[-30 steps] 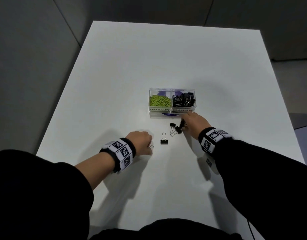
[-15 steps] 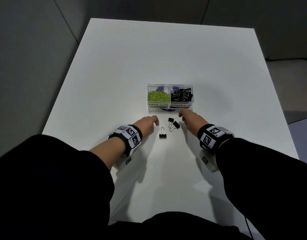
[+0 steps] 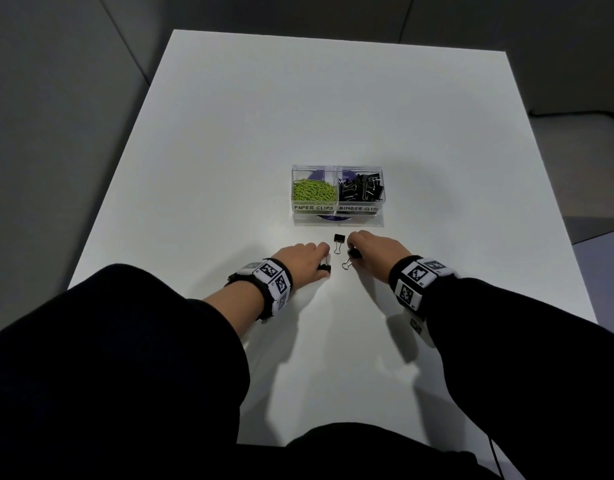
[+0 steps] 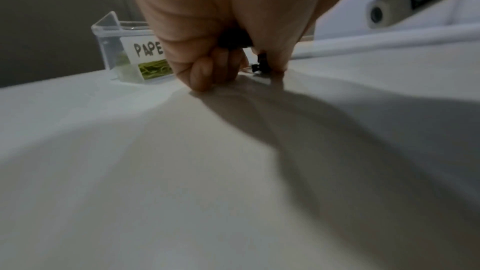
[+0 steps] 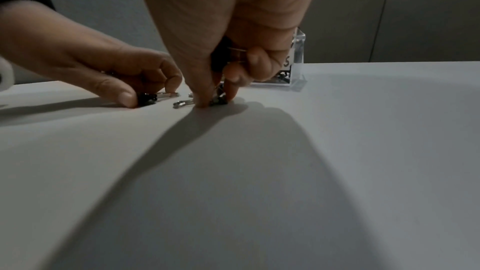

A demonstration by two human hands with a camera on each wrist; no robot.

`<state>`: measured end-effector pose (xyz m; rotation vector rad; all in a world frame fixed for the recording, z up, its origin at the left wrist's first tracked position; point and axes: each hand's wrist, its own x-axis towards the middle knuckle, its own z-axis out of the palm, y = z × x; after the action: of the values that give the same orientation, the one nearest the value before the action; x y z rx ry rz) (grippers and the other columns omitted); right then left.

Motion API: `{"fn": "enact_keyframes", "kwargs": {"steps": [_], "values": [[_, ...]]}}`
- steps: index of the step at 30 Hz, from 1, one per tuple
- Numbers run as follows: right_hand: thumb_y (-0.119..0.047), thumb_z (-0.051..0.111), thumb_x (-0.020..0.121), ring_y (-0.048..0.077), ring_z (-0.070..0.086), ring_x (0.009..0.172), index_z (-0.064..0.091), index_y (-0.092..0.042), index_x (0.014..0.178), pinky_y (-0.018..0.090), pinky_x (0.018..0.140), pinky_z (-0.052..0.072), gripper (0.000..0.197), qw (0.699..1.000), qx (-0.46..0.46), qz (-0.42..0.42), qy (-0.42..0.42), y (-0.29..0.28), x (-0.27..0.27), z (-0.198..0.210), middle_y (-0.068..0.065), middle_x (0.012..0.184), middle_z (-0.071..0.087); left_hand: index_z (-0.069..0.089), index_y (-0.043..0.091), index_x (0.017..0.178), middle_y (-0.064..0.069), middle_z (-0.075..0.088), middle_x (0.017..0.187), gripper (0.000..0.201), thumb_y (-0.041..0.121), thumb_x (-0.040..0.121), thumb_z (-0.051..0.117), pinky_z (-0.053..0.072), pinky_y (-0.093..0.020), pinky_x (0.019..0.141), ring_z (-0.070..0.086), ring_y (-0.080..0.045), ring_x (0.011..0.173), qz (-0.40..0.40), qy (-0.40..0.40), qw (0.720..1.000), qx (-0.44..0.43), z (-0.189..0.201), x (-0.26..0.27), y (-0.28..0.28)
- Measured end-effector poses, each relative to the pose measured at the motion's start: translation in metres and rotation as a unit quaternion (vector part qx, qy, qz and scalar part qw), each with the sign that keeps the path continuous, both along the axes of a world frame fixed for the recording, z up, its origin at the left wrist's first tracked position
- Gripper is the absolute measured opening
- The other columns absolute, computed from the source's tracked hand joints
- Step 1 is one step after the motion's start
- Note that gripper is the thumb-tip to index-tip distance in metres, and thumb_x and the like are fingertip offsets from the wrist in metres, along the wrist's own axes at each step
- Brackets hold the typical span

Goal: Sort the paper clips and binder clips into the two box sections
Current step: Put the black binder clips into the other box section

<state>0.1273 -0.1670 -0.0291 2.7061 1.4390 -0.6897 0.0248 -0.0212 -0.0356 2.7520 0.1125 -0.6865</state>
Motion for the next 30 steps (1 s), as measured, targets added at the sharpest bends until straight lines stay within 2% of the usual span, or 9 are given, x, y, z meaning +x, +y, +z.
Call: {"fn": "enact_keyframes", "kwargs": {"steps": [5, 8, 12, 16, 19, 24, 26, 28, 30], "values": [[-0.020, 0.044, 0.094, 0.037, 0.060, 0.080, 0.054, -0.002, 0.106, 0.037, 0.061, 0.044, 0.024, 0.999, 0.014, 0.026, -0.033, -0.003, -0.004, -0.004, 0.018, 0.106, 0.054, 0.047, 0.003, 0.116, -0.016, 0.058, 0.116, 0.036, 0.031, 0.099, 0.030, 0.044, -0.038, 0.079, 0.056, -0.033, 0.105, -0.040, -0.049, 0.996, 0.069, 0.014, 0.011, 0.001], [-0.018, 0.046, 0.091, 0.034, 0.056, 0.077, 0.050, -0.002, 0.101, 0.038, 0.064, 0.044, 0.019, 1.000, -0.003, -0.017, -0.003, -0.005, 0.001, -0.001, 0.015, 0.106, 0.053, 0.054, 0.002, 0.106, -0.015, 0.059, 0.109, 0.035, 0.026, 0.098, 0.030, 0.044, -0.036, 0.075, 0.058, -0.031, 0.098, 0.012, -0.072, 0.995, 0.072, 0.021, 0.017, 0.007], [-0.016, 0.045, 0.093, 0.028, 0.050, 0.079, 0.043, -0.009, 0.098, 0.030, 0.066, 0.033, 0.009, 0.999, -0.010, -0.032, 0.042, -0.002, 0.008, 0.008, 0.018, 0.104, 0.062, 0.056, 0.003, 0.095, -0.013, 0.061, 0.097, 0.036, 0.026, 0.097, 0.028, 0.039, -0.031, 0.065, 0.054, -0.027, 0.080, 0.044, -0.092, 0.993, 0.060, 0.026, 0.017, 0.014], [-0.011, 0.044, 0.094, 0.030, 0.058, 0.100, 0.039, -0.016, 0.135, 0.034, 0.075, 0.041, 0.041, 0.999, 0.001, 0.045, 0.011, 0.016, 0.011, 0.015, 0.015, 0.115, 0.056, 0.056, 0.003, 0.097, -0.013, 0.061, 0.099, 0.036, 0.027, 0.098, 0.029, 0.041, -0.033, 0.068, 0.058, -0.029, 0.085, 0.043, -0.079, 0.994, 0.057, 0.030, 0.012, 0.022], [-0.008, 0.043, 0.094, 0.031, 0.058, 0.098, 0.045, -0.014, 0.125, 0.034, 0.066, 0.038, 0.032, 0.987, -0.056, 0.141, -0.056, 0.025, 0.010, 0.014, 0.012, 0.100, 0.046, 0.057, 0.002, 0.102, -0.014, 0.061, 0.106, 0.036, 0.026, 0.099, 0.030, 0.044, -0.036, 0.076, 0.058, -0.030, 0.095, 0.031, -0.055, 0.997, 0.047, 0.033, 0.011, 0.028], [-0.002, 0.039, 0.095, 0.032, 0.059, 0.098, 0.048, -0.001, 0.122, 0.038, 0.071, 0.045, 0.029, 0.985, -0.070, 0.145, -0.068, 0.026, 0.009, 0.014, 0.018, 0.116, 0.051, 0.052, 0.010, 0.121, -0.010, 0.063, 0.116, 0.030, 0.021, 0.098, 0.035, 0.044, -0.032, 0.085, 0.058, -0.029, 0.106, 0.047, -0.041, 0.998, -0.005, 0.039, 0.013, 0.038], [0.001, 0.046, 0.091, 0.030, 0.060, 0.085, 0.051, 0.001, 0.114, 0.035, 0.065, 0.044, 0.023, 0.986, -0.043, 0.145, -0.073, 0.021, 0.011, 0.013, 0.017, 0.108, 0.055, 0.054, 0.012, 0.118, -0.008, 0.066, 0.111, 0.027, 0.020, 0.097, 0.039, 0.044, -0.030, 0.082, 0.060, -0.027, 0.102, 0.050, -0.054, 0.997, -0.026, 0.043, 0.016, 0.043], [0.001, 0.054, 0.088, 0.023, 0.050, 0.067, 0.054, 0.002, 0.103, 0.027, 0.057, 0.038, 0.016, 0.989, 0.008, 0.124, -0.083, 0.018, 0.016, 0.020, 0.015, 0.096, 0.059, 0.058, 0.012, 0.113, -0.008, 0.068, 0.105, 0.024, 0.019, 0.095, 0.044, 0.046, -0.030, 0.080, 0.062, -0.025, 0.094, 0.052, -0.079, 0.994, -0.058, 0.051, 0.021, 0.047], [-0.004, 0.051, 0.091, 0.019, 0.044, 0.068, 0.054, 0.003, 0.107, 0.025, 0.060, 0.038, 0.018, 0.992, 0.053, 0.083, -0.073, 0.020, 0.025, 0.035, 0.015, 0.098, 0.057, 0.062, 0.012, 0.111, -0.008, 0.069, 0.103, 0.023, 0.018, 0.094, 0.048, 0.047, -0.030, 0.081, 0.062, -0.023, 0.089, 0.055, -0.103, 0.989, -0.089, 0.060, 0.028, 0.050]]}}
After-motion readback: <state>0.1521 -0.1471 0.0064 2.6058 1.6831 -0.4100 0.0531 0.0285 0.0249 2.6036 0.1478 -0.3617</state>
